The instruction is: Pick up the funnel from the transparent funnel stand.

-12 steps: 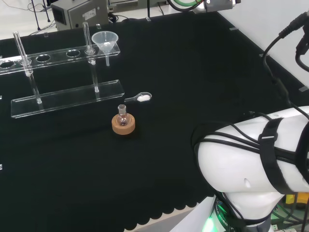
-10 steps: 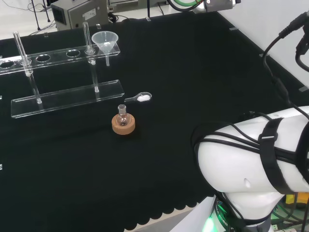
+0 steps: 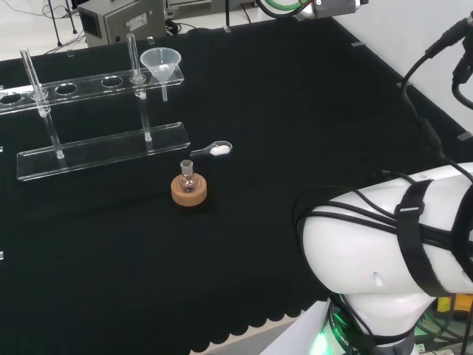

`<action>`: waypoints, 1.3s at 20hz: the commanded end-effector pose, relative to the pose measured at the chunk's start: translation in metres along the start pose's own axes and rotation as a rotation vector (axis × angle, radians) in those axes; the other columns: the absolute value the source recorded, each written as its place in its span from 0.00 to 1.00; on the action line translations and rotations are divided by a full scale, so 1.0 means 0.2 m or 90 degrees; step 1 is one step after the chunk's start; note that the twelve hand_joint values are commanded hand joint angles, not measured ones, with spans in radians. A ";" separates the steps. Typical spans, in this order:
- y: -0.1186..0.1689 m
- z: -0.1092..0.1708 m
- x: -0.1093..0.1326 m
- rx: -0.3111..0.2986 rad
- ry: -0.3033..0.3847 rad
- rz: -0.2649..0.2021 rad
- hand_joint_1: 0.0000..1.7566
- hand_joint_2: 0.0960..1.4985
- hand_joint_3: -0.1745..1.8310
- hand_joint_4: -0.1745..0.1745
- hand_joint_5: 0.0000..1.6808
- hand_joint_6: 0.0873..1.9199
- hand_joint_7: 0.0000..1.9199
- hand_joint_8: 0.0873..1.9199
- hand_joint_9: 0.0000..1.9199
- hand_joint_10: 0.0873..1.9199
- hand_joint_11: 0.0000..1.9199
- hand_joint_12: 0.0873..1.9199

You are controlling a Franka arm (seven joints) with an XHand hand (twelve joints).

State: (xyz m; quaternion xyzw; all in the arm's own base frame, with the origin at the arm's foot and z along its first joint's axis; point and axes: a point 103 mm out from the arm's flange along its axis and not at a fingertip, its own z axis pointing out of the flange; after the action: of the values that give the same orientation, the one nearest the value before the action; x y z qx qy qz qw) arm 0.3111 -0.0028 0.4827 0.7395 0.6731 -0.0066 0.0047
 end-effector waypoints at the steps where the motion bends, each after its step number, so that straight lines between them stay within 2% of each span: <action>1: 0.06 0.03 -0.03 0.008 0.001 0.012 0.00 0.79 0.29 0.53 0.14 0.00 0.03 0.25 0.14 0.29 0.12 0.67; 7: 0.19 0.09 -0.05 0.017 0.001 0.030 0.00 0.80 0.28 0.53 0.15 0.00 0.03 0.24 0.14 0.29 0.12 0.67; 11: 0.32 0.18 -0.02 0.035 -0.012 0.022 0.00 0.80 0.28 0.53 0.15 0.00 0.03 0.24 0.14 0.29 0.12 0.67; 15: 0.52 0.29 0.03 0.056 -0.018 0.006 0.00 0.79 0.28 0.53 0.15 0.00 0.04 0.25 0.15 0.29 0.12 0.67; 20: 0.76 0.41 0.16 0.095 -0.023 -0.028 0.00 0.79 0.27 0.52 0.15 0.00 0.06 0.25 0.15 0.29 0.12 0.68; 26: 0.91 0.51 0.34 0.120 -0.054 -0.064 0.01 0.77 0.26 0.51 0.15 0.00 0.07 0.26 0.16 0.29 0.12 0.68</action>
State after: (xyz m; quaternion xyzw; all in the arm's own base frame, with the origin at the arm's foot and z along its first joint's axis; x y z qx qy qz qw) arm 0.4442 0.0056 0.4025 0.7302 0.6775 -0.0772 -0.0431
